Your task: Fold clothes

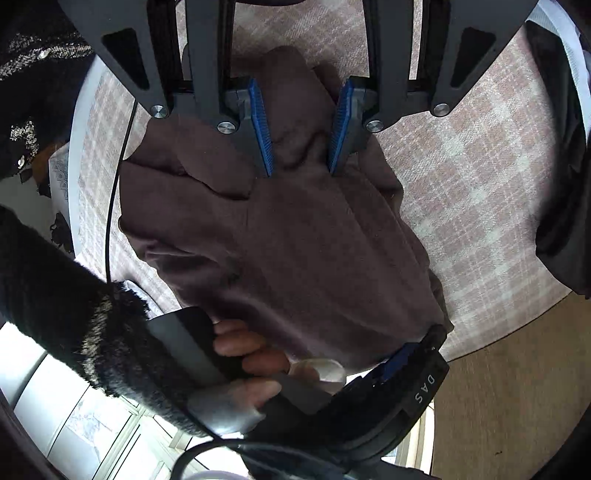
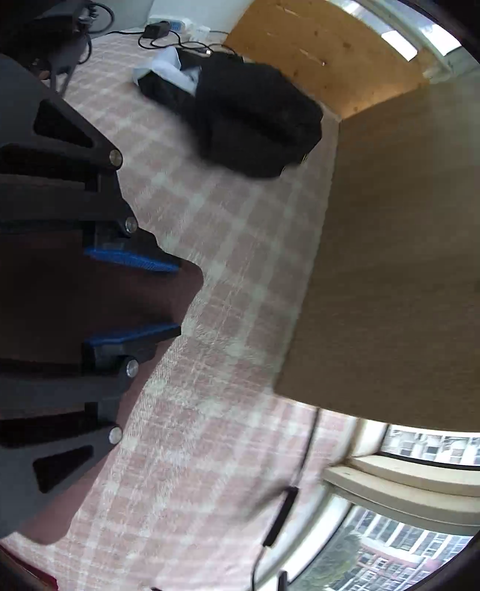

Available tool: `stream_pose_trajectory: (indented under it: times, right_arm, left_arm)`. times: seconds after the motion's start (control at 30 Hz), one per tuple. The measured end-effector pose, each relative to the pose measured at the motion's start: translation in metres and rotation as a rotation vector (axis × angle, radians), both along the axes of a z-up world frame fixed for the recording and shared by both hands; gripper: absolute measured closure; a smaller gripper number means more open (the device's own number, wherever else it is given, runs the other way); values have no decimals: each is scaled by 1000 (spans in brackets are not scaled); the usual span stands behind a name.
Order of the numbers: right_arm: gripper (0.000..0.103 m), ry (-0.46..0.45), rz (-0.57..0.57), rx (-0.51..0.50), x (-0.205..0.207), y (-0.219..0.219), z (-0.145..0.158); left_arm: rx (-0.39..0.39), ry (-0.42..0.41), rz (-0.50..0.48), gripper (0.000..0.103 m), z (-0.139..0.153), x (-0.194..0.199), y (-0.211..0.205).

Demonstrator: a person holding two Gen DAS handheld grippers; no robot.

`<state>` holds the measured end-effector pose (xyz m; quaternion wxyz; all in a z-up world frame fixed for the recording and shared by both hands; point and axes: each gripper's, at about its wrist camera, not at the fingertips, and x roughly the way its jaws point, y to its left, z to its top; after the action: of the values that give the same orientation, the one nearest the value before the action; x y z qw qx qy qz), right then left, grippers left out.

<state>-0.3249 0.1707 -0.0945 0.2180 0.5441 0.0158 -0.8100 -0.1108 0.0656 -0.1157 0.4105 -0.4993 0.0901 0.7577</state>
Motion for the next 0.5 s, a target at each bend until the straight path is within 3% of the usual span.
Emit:
stream_pose_trajectory:
  times: [0.07, 0.23, 0.33, 0.4, 0.5]
  right_arm:
    - [74, -31, -16, -5, -9, 0, -13]
    - [74, 89, -132, -259, 32, 82, 56]
    - [80, 173, -254, -231, 74, 143, 73]
    - [89, 177, -310, -189, 90, 171, 70]
    - [90, 153, -353, -142, 99, 197, 56]
  left_arm:
    - [-11, 25, 15, 75, 15, -6, -6]
    - [-27, 103, 47, 75, 52, -29, -8]
    - [-24, 151, 45, 75, 62, -54, 16]
    - [-7, 133, 28, 75, 58, -70, 38]
    - [-16, 83, 25, 75, 38, -97, 65]
